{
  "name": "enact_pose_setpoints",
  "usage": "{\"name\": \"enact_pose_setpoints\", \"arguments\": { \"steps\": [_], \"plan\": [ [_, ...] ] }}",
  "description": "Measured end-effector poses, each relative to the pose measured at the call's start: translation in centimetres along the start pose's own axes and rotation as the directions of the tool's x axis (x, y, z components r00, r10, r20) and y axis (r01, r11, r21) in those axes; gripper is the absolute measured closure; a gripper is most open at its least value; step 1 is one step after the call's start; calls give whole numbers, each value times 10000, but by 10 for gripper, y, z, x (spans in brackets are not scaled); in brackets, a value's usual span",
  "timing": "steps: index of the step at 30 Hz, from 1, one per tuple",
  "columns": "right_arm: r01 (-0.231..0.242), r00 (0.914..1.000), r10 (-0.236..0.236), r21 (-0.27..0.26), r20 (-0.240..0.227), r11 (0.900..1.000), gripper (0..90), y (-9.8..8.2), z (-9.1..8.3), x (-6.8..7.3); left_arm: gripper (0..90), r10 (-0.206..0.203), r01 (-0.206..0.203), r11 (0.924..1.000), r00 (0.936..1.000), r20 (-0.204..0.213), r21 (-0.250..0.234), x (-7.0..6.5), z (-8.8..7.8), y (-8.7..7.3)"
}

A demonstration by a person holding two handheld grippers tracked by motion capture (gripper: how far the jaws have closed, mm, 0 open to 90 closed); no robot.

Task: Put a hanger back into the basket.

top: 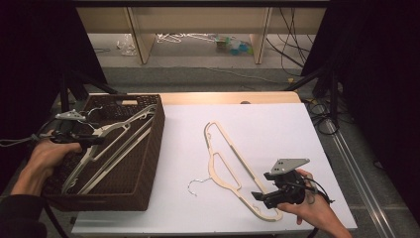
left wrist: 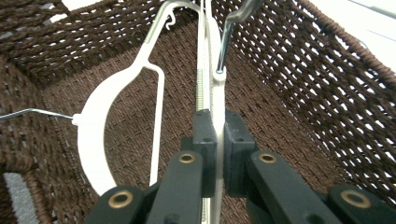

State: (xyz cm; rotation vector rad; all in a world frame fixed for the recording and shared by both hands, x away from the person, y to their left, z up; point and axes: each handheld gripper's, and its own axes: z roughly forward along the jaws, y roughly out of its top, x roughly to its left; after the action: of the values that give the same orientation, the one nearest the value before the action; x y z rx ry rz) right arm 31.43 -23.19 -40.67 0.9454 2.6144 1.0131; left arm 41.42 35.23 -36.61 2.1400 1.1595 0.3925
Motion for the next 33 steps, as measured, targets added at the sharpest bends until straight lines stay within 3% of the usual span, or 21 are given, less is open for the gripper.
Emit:
{"name": "enact_pose_setpoints", "arguments": {
  "steps": [1, 2, 7, 10, 13, 15, 16, 17, 19, 21, 22, 23, 24, 25, 26, 27, 28, 29, 30, 31, 33],
  "plan": [
    [-8, 10000, 8, 1, -7, 10000, 251, 0, 0, 0, 856, -228, 229, 9996, 9997, 56, -189, -1, 4, -1],
    [67, 10000, -67, -28, 9, 10000, 251, -1, 0, -1, 855, -123, 124, 9998, 9999, 60, -157, -1, 6, -1],
    [62, 9999, -61, -126, 91, 9999, 251, -1, 1, -1, 838, -548, 558, 9980, 9980, -319, 293, 4, 19, -4],
    [-76, 10000, 76, 51, 18, 10000, 251, -2, 1, -1, 810, -721, 752, 9969, 9908, -1143, 234, 12, 23, -8],
    [63, 10000, -63, 5, 39, 10000, 251, -2, 1, -2, 792, -962, 975, 9952, 9836, -1522, 9, 18, 27, -14],
    [59, 10000, -59, -77, 79, 10000, 251, -3, 3, -2, 771, -455, 436, 9989, 9840, -1724, -146, 23, 30, -17],
    [25, 10000, -26, 61, 32, 10000, 251, -2, 2, -2, 776, -465, 387, 9981, 9837, -1739, -479, 24, 32, -19],
    [37, 10000, -37, 22, 40, 10000, 251, -3, 2, -3, 773, -54, 14, 9997, 9847, -1740, -230, 28, 31, -20],
    [-46, 10000, 46, 57, 31, 10000, 250, -3, 2, -3, 744, -574, 519, 9980, 9824, -1780, -353, 28, 32, -24],
    [-73, 10000, 72, 110, 36, 9999, 248, -3, 2, -3, 734, -441, 399, 9988, 9816, -1860, -267, 32, 32, -26],
    [-89, 9999, 89, 71, 56, 9999, 247, -3, 2, -3, 721, -580, 525, 9981, 9788, -1963, -332, 33, 32, -27],
    [-100, 9999, 100, 35, 42, 9999, 245, -3, 2, -3, 695, -616, 639, 9979, 9759, -2095, 45, 33, 29, -26],
    [-136, 9999, 137, -58, 73, 9999, 245, -4, 3, -2, 665, -730, 757, 9971, 9734, -2170, 44, 33, 29, -27],
    [-145, 9999, 145, -17, 73, 9999, 245, -4, 3, -2, 650, -384, 429, 9990, 9740, -2233, 151, 35, 26, -26],
    [-45, 9999, 46, -75, 111, 10000, 244, -4, 4, -3, 629, -643, 663, 9978, 9706, -2321, 11, 32, 25, -27],
    [-58, 9998, 59, -110, 170, 9999, 243, -4, 5, -3, 594, -502, 499, 9987, 9708, -2346, -72, 32, 23, -26],
    [-83, 9998, 85, -137, 180, 9999, 242, -4, 5, -4, 547, -1019, 964, 9948, 9636, -2473, -342, 28, 22, -26],
    [-232, 9996, 234, -130, 135, 9996, 240, -5, 5, -4, 500, -1336, 1253, 9910, 9491, -2853, -471, 23, 19, -24],
    [-136, 9998, 136, -20, 137, 9999, 238, -5, 5, -5, 506, -1199, 1064, 9924, 9487, -2925, -616, 18, 16, -21],
    [-250, 9996, 250, -54, 145, 9997, 239, -5, 7, -4, 495, -907, 728, 9944, 9597, -2661, -763, 14, 13, -18],
    [-217, 9996, 218, -71, 153, 9997, 240, -6, 9, -4, 454, -735, 534, 9947, 9669, -2442, -880, 4, 11, -14]
  ]
}}
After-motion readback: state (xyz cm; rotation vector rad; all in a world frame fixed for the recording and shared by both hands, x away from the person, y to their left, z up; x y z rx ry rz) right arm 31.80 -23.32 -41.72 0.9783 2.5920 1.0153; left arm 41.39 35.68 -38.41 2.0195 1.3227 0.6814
